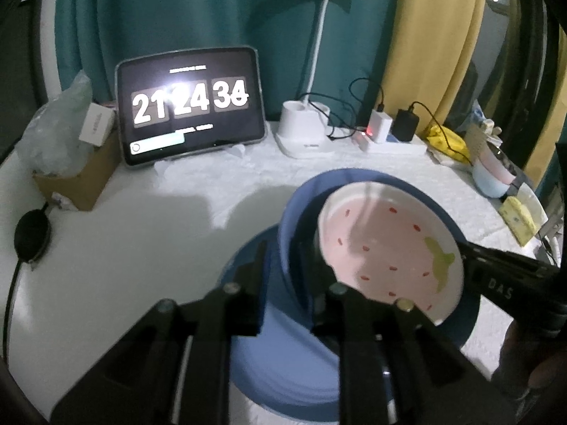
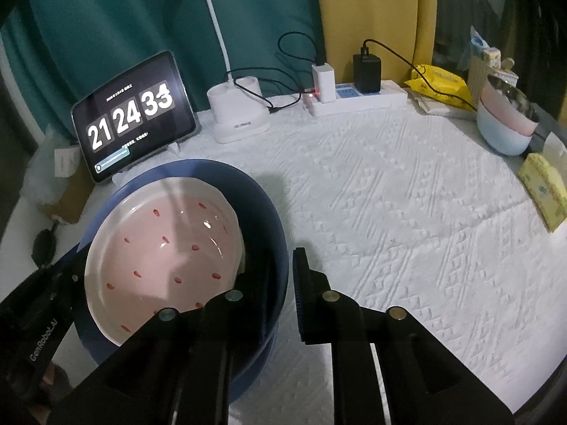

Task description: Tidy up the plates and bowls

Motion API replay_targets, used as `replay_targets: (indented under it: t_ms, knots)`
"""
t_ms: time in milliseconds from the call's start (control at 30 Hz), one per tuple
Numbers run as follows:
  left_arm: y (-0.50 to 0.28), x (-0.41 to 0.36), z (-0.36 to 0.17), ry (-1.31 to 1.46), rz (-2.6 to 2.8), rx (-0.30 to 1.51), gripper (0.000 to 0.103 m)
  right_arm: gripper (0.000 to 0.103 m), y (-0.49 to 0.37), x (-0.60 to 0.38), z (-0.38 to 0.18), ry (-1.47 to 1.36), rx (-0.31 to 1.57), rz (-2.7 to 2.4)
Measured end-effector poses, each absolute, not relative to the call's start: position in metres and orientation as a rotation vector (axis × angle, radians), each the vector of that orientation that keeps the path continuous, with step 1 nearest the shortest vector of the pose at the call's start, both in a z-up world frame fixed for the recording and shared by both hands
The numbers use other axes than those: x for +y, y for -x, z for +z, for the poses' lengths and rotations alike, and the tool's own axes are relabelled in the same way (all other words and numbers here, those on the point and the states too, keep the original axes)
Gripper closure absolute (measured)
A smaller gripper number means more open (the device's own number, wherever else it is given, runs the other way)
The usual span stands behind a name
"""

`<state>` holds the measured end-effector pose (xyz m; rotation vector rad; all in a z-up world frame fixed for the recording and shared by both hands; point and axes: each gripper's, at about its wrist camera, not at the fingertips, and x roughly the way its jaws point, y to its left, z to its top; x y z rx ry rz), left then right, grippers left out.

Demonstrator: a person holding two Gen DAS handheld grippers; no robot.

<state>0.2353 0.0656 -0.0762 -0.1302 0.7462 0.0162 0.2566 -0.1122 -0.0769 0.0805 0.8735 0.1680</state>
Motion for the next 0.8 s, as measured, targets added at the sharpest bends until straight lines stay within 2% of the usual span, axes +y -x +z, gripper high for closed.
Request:
replay_targets:
  t_ms: [67, 133, 167, 200, 267, 500, 567, 633, 800]
  knots:
    - [-0.232, 0.067, -0.075, 0.127, 0.026, 0.741, 0.076, 0.083, -0.255, -0.113, -0.075, -0.069, 0.863, 0.16]
    - [-0.229, 0.068, -0.073, 0.128, 0.038, 0.734, 0.06, 0.082, -0.253, -0.115, -0.073, -0.064, 0.855, 0.158]
    - [-0.227, 0.069, -0.073, 0.129, 0.048, 0.731, 0.057, 0.081, -0.252, -0.116, -0.072, -0.065, 0.853, 0.158]
    - [-0.226, 0.07, -0.072, 0.133, 0.049, 0.726, 0.057, 0.081, -0.251, -0.117, -0.071, -0.065, 0.847, 0.156]
    - [-0.223, 0.072, -0.07, 0.136, 0.047, 0.723, 0.057, 0.073, -0.246, -0.118, -0.066, -0.061, 0.822, 0.151]
    - [-0.208, 0.07, -0.063, 0.138, 0.054, 0.699, 0.055, 0.072, -0.235, -0.121, -0.054, -0.051, 0.791, 0.147]
    - [-0.202, 0.069, -0.06, 0.137, 0.053, 0.688, 0.051, 0.071, -0.23, -0.122, -0.052, -0.047, 0.786, 0.145]
    - [-0.196, 0.068, -0.056, 0.14, 0.05, 0.672, 0.039, 0.071, -0.225, -0.122, -0.051, -0.043, 0.783, 0.145]
    - [-0.182, 0.062, -0.048, 0.137, 0.042, 0.647, 0.037, 0.071, -0.213, -0.123, -0.047, -0.025, 0.769, 0.145]
